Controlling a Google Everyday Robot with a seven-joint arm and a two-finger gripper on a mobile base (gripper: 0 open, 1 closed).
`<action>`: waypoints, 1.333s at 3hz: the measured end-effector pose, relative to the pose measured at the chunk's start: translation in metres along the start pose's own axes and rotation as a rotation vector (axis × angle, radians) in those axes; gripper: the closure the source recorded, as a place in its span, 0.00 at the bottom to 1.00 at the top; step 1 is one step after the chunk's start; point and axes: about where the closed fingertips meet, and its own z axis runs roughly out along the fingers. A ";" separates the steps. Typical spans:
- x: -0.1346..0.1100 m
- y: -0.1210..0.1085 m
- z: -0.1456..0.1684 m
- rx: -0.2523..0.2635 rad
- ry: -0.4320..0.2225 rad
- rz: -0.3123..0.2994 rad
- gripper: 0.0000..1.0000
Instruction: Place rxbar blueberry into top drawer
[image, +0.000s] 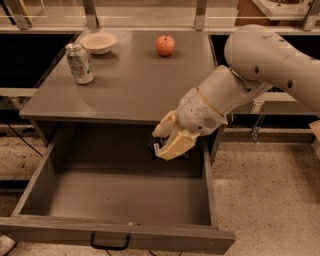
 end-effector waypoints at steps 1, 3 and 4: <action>0.014 0.006 0.020 0.022 -0.031 0.039 1.00; 0.037 0.014 0.056 0.021 -0.075 0.096 1.00; 0.047 0.010 0.078 0.055 -0.001 0.158 1.00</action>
Offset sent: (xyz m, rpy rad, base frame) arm -0.0189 0.0018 -0.0714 0.0784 0.0578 -0.1155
